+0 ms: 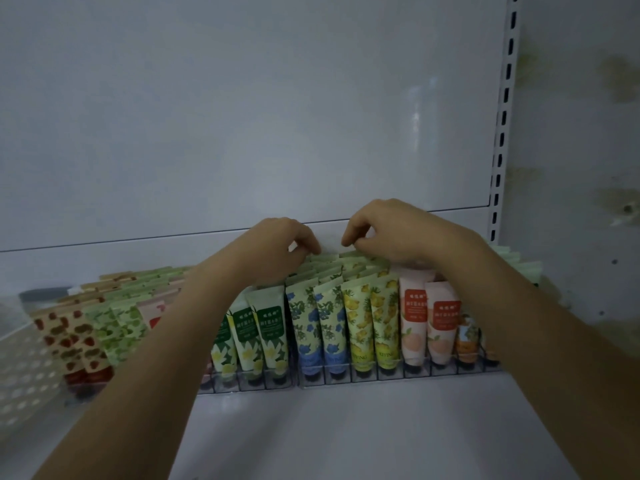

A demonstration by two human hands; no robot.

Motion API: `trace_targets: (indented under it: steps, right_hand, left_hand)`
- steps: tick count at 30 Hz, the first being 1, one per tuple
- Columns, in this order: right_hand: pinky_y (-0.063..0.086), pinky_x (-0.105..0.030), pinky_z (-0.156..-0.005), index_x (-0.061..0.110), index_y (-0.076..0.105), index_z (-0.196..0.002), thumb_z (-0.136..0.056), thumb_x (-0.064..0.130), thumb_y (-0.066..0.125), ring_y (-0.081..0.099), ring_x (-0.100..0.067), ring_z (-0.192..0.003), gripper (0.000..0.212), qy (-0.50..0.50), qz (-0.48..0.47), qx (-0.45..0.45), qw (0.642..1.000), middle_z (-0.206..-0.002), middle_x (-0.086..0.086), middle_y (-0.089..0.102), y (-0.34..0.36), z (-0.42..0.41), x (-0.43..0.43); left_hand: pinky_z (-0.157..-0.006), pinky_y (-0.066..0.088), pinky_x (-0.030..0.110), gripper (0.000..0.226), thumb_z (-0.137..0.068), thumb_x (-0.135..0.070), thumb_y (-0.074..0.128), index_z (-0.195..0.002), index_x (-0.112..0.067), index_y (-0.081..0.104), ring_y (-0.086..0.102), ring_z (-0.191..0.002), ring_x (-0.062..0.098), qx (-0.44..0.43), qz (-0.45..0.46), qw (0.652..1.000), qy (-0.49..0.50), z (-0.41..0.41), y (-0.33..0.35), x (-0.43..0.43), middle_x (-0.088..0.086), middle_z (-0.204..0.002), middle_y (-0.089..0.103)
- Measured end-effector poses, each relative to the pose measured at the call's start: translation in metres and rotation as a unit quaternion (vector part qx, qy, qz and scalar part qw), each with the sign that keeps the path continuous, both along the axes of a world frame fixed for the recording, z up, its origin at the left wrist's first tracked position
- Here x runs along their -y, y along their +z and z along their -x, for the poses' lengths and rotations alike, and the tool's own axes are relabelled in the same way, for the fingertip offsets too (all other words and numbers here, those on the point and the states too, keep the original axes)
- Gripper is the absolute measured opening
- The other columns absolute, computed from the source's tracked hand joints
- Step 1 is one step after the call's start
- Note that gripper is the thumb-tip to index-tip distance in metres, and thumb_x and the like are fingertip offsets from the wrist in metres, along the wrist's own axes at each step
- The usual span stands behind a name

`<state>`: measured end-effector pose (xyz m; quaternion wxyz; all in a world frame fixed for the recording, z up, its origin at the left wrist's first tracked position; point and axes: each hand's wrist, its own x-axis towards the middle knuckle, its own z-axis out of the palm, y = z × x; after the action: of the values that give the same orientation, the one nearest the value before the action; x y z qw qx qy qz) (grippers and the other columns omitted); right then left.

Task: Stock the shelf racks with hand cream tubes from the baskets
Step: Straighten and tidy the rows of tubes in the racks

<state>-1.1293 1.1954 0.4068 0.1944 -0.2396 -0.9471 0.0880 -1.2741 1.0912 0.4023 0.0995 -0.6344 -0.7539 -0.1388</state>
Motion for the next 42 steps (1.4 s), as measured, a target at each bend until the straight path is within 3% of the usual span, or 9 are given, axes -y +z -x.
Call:
trace_targets:
  steps: [5, 8, 12, 18, 24, 30, 35, 38, 42]
  right_hand:
    - [0.042, -0.021, -0.073, 0.021, 0.069, -0.105, -0.089, 0.013, 0.054, 0.056, -0.01, -0.087, 0.023, -0.009, 0.025, 0.019, 0.999, -0.108, 0.001, 0.066, -0.006, 0.006, -0.002]
    - [0.044, -0.022, -0.074, 0.019, 0.07, -0.105, -0.089, 0.011, 0.053, 0.057, -0.011, -0.087, 0.025, -0.015, 0.039, 0.007, 0.999, -0.108, -0.001, 0.067, -0.009, 0.01, -0.001]
    - [0.042, -0.022, -0.073, 0.018, 0.069, -0.103, -0.09, 0.006, 0.048, 0.056, -0.013, -0.089, 0.028, -0.02, 0.046, 0.01, 0.999, -0.11, -0.002, 0.066, -0.012, 0.011, -0.002]
    - [0.038, -0.022, -0.073, 0.019, 0.064, -0.104, -0.093, 0.009, 0.045, 0.052, -0.012, -0.089, 0.025, -0.006, 0.026, 0.019, 0.999, -0.113, -0.001, 0.061, -0.009, 0.008, -0.006]
    - [0.037, -0.015, -0.061, 0.022, 0.064, -0.096, -0.093, 0.01, 0.046, 0.051, -0.008, -0.083, 0.022, 0.025, 0.03, 0.04, 0.998, -0.096, 0.005, 0.057, -0.012, 0.008, -0.004]
    - [0.032, -0.011, -0.058, 0.024, 0.067, -0.098, -0.092, 0.013, 0.051, 0.046, 0.005, -0.071, 0.021, 0.019, 0.03, -0.004, 0.999, -0.089, 0.013, 0.054, 0.001, -0.003, -0.01]
    - [0.038, -0.017, -0.062, 0.03, 0.065, -0.087, -0.086, 0.014, 0.06, 0.054, -0.001, -0.079, 0.017, 0.021, 0.06, 0.039, 0.997, -0.084, 0.017, 0.058, 0.007, -0.011, -0.012]
    - [0.04, -0.021, -0.063, 0.03, 0.067, -0.084, -0.085, 0.012, 0.06, 0.055, -0.003, -0.077, 0.02, 0.007, 0.068, 0.056, 0.996, -0.082, 0.015, 0.06, 0.002, -0.008, -0.012]
    - [0.036, -0.016, -0.058, 0.025, 0.069, -0.087, -0.086, 0.009, 0.058, 0.05, 0.001, -0.072, 0.02, 0.009, 0.052, 0.055, 0.997, -0.078, 0.017, 0.056, 0.0, -0.006, -0.01]
  left_hand:
    - [-0.061, 0.033, 0.003, 0.033, -0.092, -0.007, 0.042, -0.11, -0.019, 0.066, 0.044, -0.068, -0.003, 0.006, 0.023, 0.998, -0.054, -0.01, -0.001, -0.001, -0.007, -0.104, 0.06]
    - [-0.062, 0.032, 0.007, 0.033, -0.092, -0.008, 0.042, -0.111, -0.02, 0.066, 0.043, -0.069, -0.001, 0.004, 0.028, 0.998, -0.048, -0.011, -0.002, -0.003, -0.006, -0.112, 0.063]
    - [-0.061, 0.032, -0.004, 0.031, -0.093, -0.01, 0.043, -0.109, -0.021, 0.067, 0.04, -0.064, -0.01, 0.004, 0.026, 0.999, -0.043, -0.01, -0.002, -0.002, -0.005, -0.112, 0.063]
    - [-0.056, 0.033, -0.002, 0.031, -0.093, -0.012, 0.043, -0.111, -0.022, 0.066, 0.04, -0.06, -0.009, 0.0, 0.031, 0.999, -0.035, -0.009, -0.002, -0.003, -0.005, -0.113, 0.063]
    - [-0.056, 0.032, -0.004, 0.033, -0.092, -0.01, 0.042, -0.113, -0.02, 0.065, 0.038, -0.057, -0.01, 0.001, 0.033, 0.999, -0.035, -0.01, -0.002, -0.004, -0.006, -0.104, 0.06]
    - [-0.06, 0.033, 0.005, 0.032, -0.092, -0.011, 0.043, -0.115, -0.02, 0.063, 0.043, -0.068, -0.002, 0.002, 0.037, 0.998, -0.042, -0.011, -0.001, -0.002, -0.005, -0.117, 0.06]
    - [-0.085, 0.031, 0.018, 0.038, -0.093, -0.008, 0.038, -0.123, -0.019, 0.058, 0.039, -0.094, 0.005, 0.005, 0.032, 0.996, -0.084, -0.018, -0.004, -0.004, -0.001, -0.127, 0.057]
    - [-0.083, 0.025, 0.019, 0.04, -0.095, -0.01, 0.034, -0.126, -0.023, 0.055, 0.031, -0.1, 0.008, -0.006, 0.047, 0.997, -0.069, -0.019, -0.007, -0.006, -0.005, -0.127, 0.055]
    - [-0.079, 0.021, 0.016, 0.04, -0.095, -0.011, 0.033, -0.126, -0.024, 0.055, 0.035, -0.111, 0.016, -0.014, 0.047, 0.997, -0.062, -0.02, -0.007, -0.007, -0.004, -0.127, 0.056]
